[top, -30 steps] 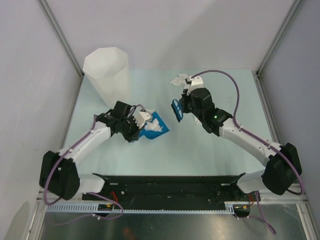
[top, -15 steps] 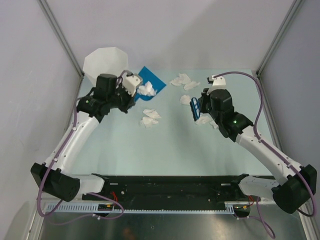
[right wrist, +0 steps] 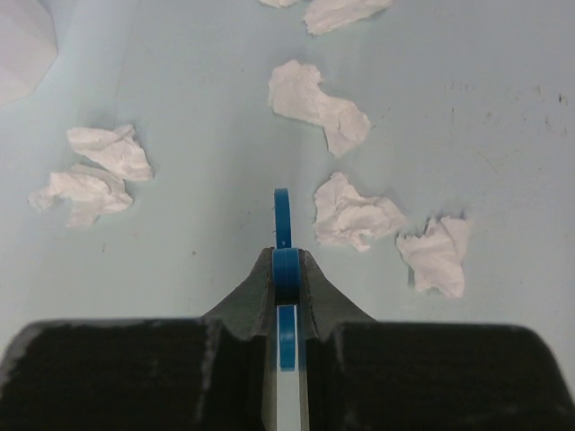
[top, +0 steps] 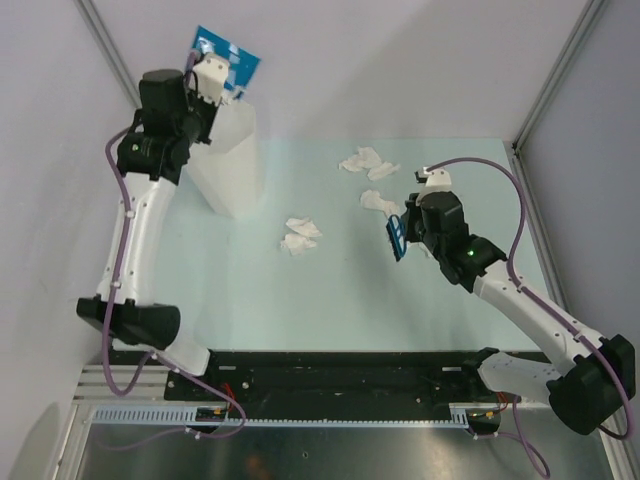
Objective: Sweep away the paper scraps from the table
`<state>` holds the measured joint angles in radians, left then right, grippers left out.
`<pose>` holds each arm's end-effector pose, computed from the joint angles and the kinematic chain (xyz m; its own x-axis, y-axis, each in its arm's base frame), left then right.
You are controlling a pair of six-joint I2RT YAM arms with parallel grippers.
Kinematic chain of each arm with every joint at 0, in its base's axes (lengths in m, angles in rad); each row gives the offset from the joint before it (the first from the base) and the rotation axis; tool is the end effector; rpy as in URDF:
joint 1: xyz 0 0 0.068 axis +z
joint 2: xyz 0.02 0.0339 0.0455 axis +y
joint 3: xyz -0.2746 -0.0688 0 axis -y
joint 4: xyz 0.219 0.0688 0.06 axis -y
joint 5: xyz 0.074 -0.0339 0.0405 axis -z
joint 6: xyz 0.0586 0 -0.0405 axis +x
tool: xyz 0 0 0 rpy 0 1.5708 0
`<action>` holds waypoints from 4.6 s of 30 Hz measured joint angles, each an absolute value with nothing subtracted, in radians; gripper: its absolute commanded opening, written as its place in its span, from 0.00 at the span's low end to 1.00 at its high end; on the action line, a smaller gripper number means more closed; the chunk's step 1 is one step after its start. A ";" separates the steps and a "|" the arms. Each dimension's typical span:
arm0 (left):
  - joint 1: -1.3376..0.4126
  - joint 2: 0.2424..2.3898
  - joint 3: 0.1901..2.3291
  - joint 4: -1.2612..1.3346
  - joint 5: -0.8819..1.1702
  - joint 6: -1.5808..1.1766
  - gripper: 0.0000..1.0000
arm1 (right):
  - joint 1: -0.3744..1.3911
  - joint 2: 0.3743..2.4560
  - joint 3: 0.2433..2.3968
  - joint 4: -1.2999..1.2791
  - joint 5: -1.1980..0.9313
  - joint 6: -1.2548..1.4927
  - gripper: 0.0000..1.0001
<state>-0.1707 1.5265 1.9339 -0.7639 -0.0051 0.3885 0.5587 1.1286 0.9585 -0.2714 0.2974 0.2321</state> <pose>0.3050 -0.0523 0.4834 -0.2557 0.4285 -0.8666 0.2831 0.8903 0.3566 0.2177 0.1159 0.3282 -0.4175 -0.0016 -0.9087 -0.1913 0.9778 0.0861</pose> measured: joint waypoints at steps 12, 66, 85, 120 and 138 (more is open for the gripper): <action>-0.194 1.844 2.295 -0.750 -0.698 0.799 0.00 | 0.559 1.113 0.942 -0.251 0.249 0.236 0.00; -0.342 1.344 1.103 -0.789 0.154 0.532 0.00 | 0.520 1.637 0.974 0.188 -0.018 0.597 0.00; -0.583 1.613 1.004 -0.786 0.126 0.532 0.00 | 0.609 1.196 0.969 -0.264 0.486 0.244 0.00; -0.480 1.447 1.140 -0.802 0.341 0.482 0.00 | 0.616 0.934 1.085 -0.306 0.413 0.267 0.00; -0.240 1.531 1.963 -0.897 0.086 0.373 0.00 | 0.534 0.948 1.013 -0.414 0.405 0.241 0.00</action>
<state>-0.2401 1.5307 1.9629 -0.8967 0.0856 0.3729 0.5339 0.9478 1.0130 -0.4141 0.4053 0.2413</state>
